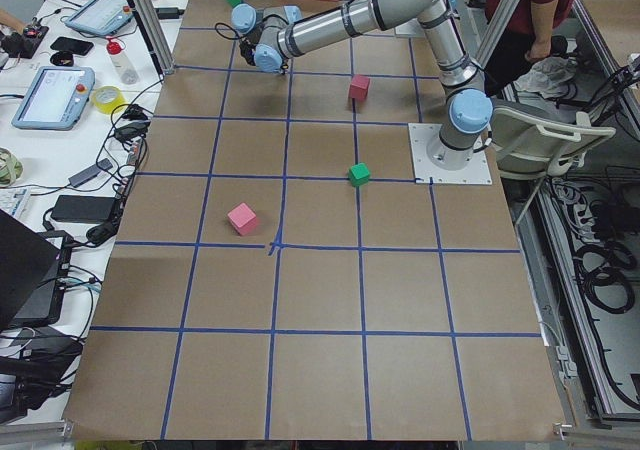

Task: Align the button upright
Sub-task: 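Set the button down upright and open the left gripper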

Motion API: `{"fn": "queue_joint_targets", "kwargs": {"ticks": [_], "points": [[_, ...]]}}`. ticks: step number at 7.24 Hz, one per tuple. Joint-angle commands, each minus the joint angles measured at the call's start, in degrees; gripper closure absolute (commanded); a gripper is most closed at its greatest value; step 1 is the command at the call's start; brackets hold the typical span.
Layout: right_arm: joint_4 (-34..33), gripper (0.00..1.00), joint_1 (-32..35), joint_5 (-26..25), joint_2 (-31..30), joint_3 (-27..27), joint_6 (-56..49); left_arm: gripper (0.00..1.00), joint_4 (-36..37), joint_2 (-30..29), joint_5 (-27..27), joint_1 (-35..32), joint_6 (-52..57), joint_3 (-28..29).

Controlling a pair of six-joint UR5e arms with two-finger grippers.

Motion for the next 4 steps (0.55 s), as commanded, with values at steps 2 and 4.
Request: {"fn": "queue_joint_targets", "kwargs": {"ticks": [2, 4], "points": [[0.1, 0.00, 0.0, -0.1, 0.0, 0.3, -0.3, 0.00, 0.0, 0.6, 0.4, 0.5, 0.6, 0.2], [0.0, 0.00, 0.0, -0.1, 0.0, 0.4, -0.5, 0.00, -0.4, 3.2, 2.0, 3.1, 1.2, 0.4]]}}
